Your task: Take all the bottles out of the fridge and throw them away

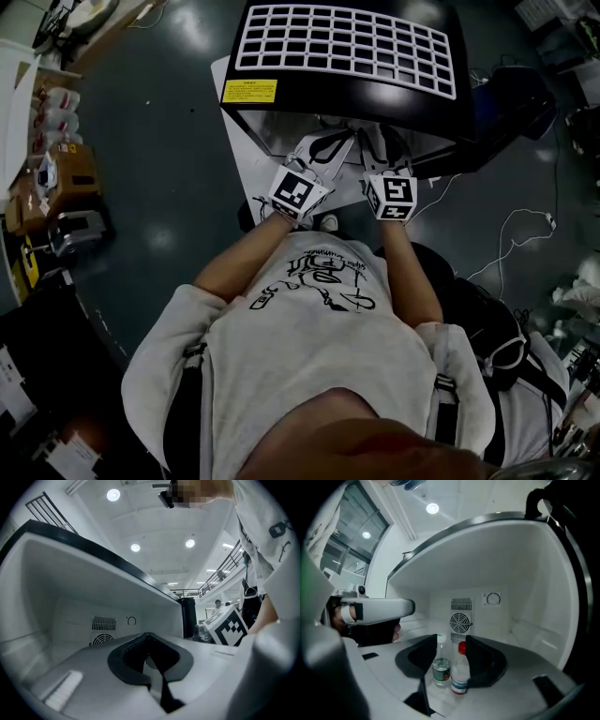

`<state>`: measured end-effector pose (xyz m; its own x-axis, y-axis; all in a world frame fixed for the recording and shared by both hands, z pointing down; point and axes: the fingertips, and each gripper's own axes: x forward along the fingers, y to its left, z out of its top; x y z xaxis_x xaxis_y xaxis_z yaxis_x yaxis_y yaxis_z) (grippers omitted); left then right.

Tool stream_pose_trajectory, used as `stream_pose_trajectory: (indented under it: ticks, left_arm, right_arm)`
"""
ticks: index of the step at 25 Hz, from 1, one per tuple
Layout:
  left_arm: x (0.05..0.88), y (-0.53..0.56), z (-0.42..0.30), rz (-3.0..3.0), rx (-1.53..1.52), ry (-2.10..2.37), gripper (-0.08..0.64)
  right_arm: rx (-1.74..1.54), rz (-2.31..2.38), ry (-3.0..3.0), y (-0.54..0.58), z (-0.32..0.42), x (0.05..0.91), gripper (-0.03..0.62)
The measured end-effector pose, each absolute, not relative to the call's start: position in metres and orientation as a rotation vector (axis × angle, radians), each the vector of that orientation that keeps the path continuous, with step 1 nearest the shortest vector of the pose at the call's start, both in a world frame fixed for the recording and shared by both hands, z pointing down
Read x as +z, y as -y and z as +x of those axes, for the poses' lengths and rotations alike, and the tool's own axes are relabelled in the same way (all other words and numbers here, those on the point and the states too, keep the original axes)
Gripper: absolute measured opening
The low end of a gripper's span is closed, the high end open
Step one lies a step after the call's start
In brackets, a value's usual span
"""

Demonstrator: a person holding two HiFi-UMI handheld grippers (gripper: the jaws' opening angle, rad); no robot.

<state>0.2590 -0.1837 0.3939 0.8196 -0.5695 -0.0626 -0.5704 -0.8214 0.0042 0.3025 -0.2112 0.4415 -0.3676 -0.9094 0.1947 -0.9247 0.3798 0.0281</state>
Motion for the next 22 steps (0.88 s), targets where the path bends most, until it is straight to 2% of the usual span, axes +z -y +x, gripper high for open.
stream_pose_trajectory:
  ticks: [12,22]
  left_arm:
    - [0.421,0.209,0.265,-3.010,0.046,-0.956,0.008]
    - [0.434,0.230,0.265,-3.024,0.011,-0.988,0.009]
  right_arm:
    - [0.182,1.678,2.431,0.249,0.308,0.468,0.227]
    - [0.259,1.683,2.434,0.279,0.314,0.484,0.235]
